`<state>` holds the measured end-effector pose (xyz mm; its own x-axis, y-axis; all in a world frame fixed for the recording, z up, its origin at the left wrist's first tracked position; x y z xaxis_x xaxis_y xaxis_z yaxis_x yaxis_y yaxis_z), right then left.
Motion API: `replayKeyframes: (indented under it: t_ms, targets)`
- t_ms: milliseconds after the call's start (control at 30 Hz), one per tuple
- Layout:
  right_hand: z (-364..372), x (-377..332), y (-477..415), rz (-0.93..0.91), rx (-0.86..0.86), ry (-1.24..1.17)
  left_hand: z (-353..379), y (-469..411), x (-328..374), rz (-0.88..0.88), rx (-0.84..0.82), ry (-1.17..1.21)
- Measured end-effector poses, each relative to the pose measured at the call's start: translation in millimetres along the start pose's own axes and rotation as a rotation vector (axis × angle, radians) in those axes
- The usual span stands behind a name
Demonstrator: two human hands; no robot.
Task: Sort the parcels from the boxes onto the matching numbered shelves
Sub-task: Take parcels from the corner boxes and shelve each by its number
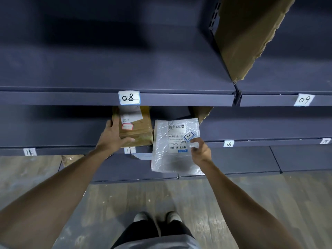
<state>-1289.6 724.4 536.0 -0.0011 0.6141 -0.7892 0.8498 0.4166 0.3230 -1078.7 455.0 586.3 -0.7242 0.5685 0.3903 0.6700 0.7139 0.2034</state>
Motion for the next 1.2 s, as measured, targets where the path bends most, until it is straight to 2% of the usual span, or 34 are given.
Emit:
replayKeyframes:
  t_ms: [167, 300, 467, 800, 1200]
  targets:
    - [9.2, -3.4, -14.3, -0.093, -0.022, 0.102, -1.5, -22.3, -1.6, -0.018, 0.013, 0.01]
    - [16.9, -8.3, -24.3, -0.254, 0.016, 0.182, -5.9, -37.2, -2.8, -0.008, 0.038, -0.003]
    - [28.7, -13.4, -36.2, -0.37, 0.051, 0.299, -9.1, -48.4, -3.8, 0.005, 0.082, 0.031]
    - [29.6, -16.3, -54.1, -0.449, 0.063, 0.317, -4.2, -66.4, 3.1, -0.041, 0.252, 0.118]
    - [26.0, -17.2, -62.8, -0.501, 0.032, 0.3, -10.9, -108.1, 6.6, -0.115, 0.2, -0.038]
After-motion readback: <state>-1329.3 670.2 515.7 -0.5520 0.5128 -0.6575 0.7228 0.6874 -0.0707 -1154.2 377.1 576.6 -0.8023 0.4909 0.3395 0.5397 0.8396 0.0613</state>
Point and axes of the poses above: each hand's wrist, its own y-axis away from the middle knuckle, its own z-axis out of the palm, x = y × z, the point moved 5 cm from there along -y, towards the middle knuckle, and after that the axes turned 15 degrees about -y, right-handed, at the moved point
